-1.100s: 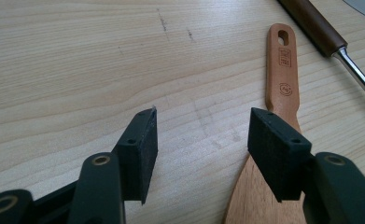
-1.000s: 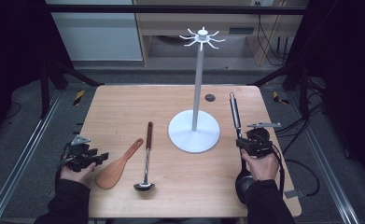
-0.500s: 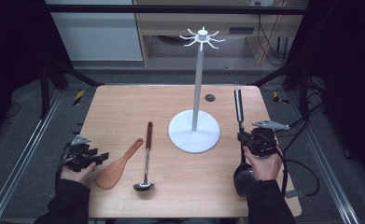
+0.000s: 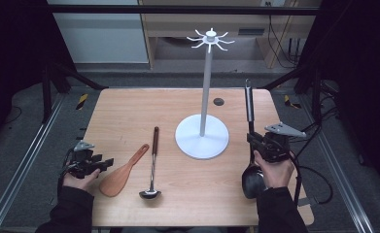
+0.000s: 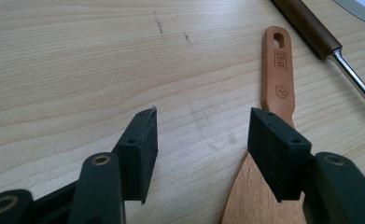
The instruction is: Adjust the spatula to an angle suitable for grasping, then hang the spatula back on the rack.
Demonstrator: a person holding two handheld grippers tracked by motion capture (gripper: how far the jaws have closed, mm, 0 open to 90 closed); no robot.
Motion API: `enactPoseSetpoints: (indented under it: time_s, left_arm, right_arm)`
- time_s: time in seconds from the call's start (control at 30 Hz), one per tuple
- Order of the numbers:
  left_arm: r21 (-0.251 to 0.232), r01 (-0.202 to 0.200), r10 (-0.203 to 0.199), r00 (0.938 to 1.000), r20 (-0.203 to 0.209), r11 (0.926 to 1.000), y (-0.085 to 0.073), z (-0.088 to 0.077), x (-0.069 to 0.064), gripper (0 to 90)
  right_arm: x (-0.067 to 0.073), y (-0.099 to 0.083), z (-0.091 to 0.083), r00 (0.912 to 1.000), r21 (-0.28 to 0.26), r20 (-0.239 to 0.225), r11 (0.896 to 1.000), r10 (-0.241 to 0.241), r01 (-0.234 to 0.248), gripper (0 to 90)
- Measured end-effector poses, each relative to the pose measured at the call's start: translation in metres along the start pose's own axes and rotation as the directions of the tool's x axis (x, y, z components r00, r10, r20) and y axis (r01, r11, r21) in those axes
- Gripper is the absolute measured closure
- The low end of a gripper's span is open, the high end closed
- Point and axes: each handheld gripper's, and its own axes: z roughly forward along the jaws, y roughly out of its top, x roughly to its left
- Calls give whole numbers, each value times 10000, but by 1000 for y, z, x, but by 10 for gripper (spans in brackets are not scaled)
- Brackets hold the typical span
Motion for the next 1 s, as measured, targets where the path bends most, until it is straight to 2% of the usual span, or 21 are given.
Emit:
enactPoseSetpoints:
  time_s: [0.23, 0.63, 1.0]
  left_arm:
    - [-5, -27, 27, 10000, 1, 10000, 0, 0, -1, 430]
    - [1, -12, 12, 10000, 3, 10000, 0, 0, 0, 430]
    - [-26, -36, 36, 10000, -25, 10000, 0, 0, 0, 432]
  right_arm:
    - [6, 6, -7, 9992, -483, -283, 9985, -285, 271, 754]
    - [12, 15, -16, 9977, -1004, -592, 9946, -341, 281, 754]
    - [27, 29, -21, 9921, -1514, -908, 9859, -863, 719, 754]
